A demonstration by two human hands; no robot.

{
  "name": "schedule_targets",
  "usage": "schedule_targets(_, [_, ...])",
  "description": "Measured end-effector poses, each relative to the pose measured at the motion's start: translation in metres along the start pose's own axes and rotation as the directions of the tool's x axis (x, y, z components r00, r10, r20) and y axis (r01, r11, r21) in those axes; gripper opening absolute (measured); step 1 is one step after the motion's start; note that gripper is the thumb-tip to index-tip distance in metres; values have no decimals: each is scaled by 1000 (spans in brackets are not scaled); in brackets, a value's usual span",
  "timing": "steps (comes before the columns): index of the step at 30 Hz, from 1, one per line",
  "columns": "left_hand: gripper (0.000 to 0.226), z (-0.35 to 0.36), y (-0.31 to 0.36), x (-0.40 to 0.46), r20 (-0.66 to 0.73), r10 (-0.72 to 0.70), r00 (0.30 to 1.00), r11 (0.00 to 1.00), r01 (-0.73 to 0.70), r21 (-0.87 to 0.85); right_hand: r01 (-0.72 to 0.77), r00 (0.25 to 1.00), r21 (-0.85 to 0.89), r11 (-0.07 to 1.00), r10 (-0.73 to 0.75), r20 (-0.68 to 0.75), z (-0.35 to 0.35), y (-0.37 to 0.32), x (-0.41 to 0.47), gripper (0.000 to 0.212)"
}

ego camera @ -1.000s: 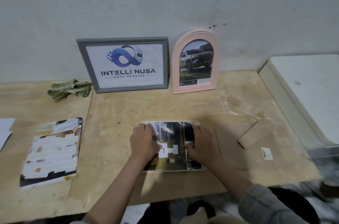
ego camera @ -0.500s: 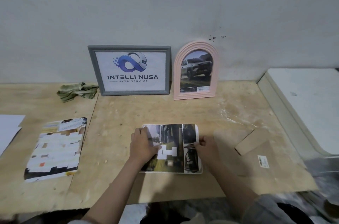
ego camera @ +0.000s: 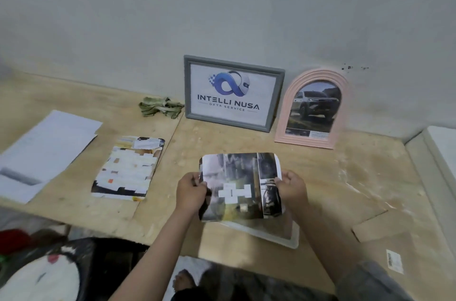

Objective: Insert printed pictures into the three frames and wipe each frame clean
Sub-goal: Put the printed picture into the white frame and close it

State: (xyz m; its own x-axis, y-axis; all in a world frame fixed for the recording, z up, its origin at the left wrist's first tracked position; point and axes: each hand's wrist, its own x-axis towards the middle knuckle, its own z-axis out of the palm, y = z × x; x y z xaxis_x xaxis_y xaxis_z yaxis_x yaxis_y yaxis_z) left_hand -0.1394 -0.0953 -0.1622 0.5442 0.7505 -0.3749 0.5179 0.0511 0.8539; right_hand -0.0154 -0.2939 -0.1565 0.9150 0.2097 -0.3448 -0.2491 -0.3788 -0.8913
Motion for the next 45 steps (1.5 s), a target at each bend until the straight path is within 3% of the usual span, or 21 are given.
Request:
schedule_targets(9, [7, -133, -23, 42, -261, -200, 944, 974, 164, -153, 170, 949, -175, 970, -113, 296, 171, -68, 4, 29])
schedule_targets(16, [18, -252, -46, 93, -380, -307, 873, 923, 176, -341, 363, 832, -291, 885, -167, 530, 343, -132, -11, 26])
schedule_targets(27, [44, -362, -62, 157, -525, -275, 805, 959, 193, -206, 575, 662, -345, 742, -174, 729, 529, -187, -12, 54])
schedule_targets(33, [24, -364, -78, 186, -547, -264, 795, 965, 221, -144, 710, 560, -368, 601, -164, 812, 576, -190, 0, 44])
schedule_targets(37, [51, -355, -81, 189, -477, -303, 825, 952, 289, -105, 742, 525, -359, 566, -157, 837, 583, -187, 11, 37])
schedule_targets(41, [45, -349, -82, 180, -484, -248, 839, 967, 240, -80, 785, 528, -397, 476, -180, 830, 570, -179, 26, 64])
schedule_targets(45, [55, -332, -82, 159, -469, -305, 829, 950, 298, -91, 823, 522, -422, 380, -214, 826, 527, -158, 41, 62])
